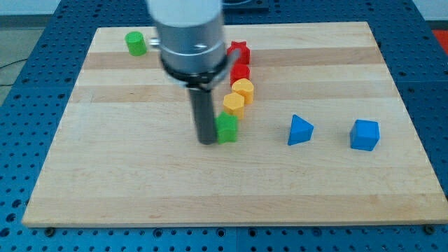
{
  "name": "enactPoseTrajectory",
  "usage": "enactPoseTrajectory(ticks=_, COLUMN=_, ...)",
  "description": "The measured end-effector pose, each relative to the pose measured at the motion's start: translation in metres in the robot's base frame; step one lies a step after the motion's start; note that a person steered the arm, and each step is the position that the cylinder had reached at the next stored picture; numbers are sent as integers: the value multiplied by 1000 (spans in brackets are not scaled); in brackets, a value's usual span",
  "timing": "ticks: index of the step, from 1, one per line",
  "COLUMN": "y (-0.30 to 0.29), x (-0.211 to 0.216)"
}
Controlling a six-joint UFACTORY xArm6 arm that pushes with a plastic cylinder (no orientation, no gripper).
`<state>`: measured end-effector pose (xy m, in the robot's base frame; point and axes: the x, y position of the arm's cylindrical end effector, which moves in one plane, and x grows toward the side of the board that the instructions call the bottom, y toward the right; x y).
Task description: Place the green circle to the top of the red star
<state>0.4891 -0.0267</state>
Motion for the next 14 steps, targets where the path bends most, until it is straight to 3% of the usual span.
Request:
enactPoseTrajectory(ticks=1, y=27, x=11)
enactPoseTrajectory(ticks=3, y=-5, x=76)
enactPoseTrajectory(ticks=6, y=-4, x=74)
enactPoseTrajectory(ticks=7, y=-27, x=46)
enactPoseTrajectory(ticks=9, y=-188, x=-58)
enactPoseTrajectory(ticks=10, y=-228, x=-157)
enactPoseTrajectory(ticks=11, y=-228, x=-203)
enactPoseTrajectory(ticks=14, y=-177, x=-264)
